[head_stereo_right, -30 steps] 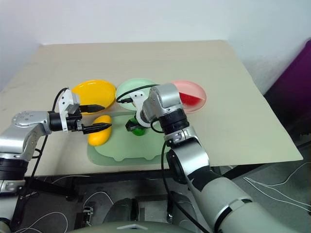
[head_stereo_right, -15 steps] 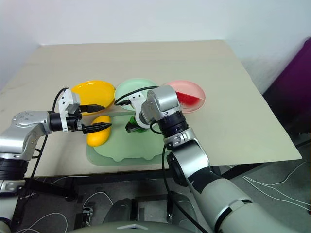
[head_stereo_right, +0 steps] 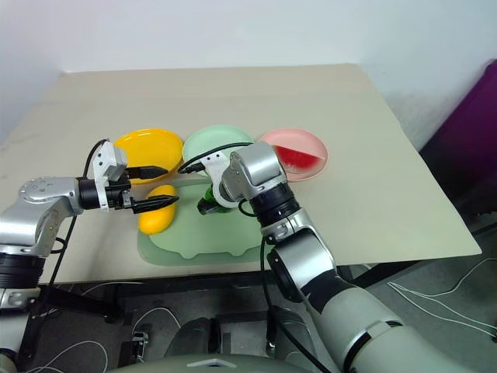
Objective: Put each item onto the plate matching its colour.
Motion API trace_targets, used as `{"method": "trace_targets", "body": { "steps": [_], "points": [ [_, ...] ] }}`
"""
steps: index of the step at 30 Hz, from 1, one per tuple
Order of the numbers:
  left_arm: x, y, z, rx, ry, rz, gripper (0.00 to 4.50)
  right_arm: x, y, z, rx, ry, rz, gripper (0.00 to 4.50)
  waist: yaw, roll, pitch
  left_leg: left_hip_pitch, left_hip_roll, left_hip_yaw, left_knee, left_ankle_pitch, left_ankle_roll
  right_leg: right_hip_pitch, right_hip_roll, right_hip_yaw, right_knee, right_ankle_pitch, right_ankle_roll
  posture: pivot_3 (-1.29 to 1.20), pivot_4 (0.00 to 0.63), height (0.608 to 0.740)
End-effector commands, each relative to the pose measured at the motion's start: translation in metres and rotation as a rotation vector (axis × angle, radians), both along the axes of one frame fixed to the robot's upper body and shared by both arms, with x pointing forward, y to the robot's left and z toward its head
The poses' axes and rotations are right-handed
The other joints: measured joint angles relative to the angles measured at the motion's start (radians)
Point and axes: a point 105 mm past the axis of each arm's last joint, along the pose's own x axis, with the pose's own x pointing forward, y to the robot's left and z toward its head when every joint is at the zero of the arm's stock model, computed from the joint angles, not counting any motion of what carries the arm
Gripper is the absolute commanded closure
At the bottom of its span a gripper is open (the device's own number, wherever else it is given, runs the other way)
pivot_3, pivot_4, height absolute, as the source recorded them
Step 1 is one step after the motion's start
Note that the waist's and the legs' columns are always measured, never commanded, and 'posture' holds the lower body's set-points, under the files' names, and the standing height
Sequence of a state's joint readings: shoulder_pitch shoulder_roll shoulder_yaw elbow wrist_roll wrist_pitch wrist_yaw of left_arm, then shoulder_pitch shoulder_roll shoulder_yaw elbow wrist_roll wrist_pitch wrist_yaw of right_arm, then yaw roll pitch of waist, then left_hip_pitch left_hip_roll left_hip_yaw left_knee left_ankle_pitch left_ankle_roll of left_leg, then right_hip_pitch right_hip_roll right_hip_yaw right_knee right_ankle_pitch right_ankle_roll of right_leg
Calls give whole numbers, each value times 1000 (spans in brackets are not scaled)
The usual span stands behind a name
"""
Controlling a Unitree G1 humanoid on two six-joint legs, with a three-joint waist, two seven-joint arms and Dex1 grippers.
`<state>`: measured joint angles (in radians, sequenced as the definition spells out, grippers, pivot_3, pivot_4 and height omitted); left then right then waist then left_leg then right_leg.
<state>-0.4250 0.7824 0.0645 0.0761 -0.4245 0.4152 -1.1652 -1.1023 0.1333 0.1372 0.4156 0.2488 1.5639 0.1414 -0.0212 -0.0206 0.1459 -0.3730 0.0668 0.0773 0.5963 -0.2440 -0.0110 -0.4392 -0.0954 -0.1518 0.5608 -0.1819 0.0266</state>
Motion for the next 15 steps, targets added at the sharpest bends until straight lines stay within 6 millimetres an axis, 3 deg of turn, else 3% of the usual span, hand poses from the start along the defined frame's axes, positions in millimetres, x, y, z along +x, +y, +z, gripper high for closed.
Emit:
{"method": "trace_targets", "body": {
  "steps": [1, 4, 15],
  "points": [
    [-1, 1, 18, -3, -59, -2, 0, -3, 5, 2, 20, -11, 26, 947, 0, 0, 0, 0, 0, 0, 0, 0, 0, 0, 0, 0, 0, 0, 0, 0, 150, 740],
    [-1, 0, 20, -3, -64, -1, 0, -3, 5, 2, 18, -14, 36, 1719, 0, 0, 0, 0, 0, 0, 0, 0, 0, 0, 0, 0, 0, 0, 0, 0, 150, 740],
    [0, 1, 22, -4, -71, 5, 0, -7, 12, 7, 48, -24, 84, 1721, 0, 0, 0, 0, 0, 0, -1, 0, 0, -1, 0, 0, 0, 0, 0, 0, 150, 740]
  ]
}}
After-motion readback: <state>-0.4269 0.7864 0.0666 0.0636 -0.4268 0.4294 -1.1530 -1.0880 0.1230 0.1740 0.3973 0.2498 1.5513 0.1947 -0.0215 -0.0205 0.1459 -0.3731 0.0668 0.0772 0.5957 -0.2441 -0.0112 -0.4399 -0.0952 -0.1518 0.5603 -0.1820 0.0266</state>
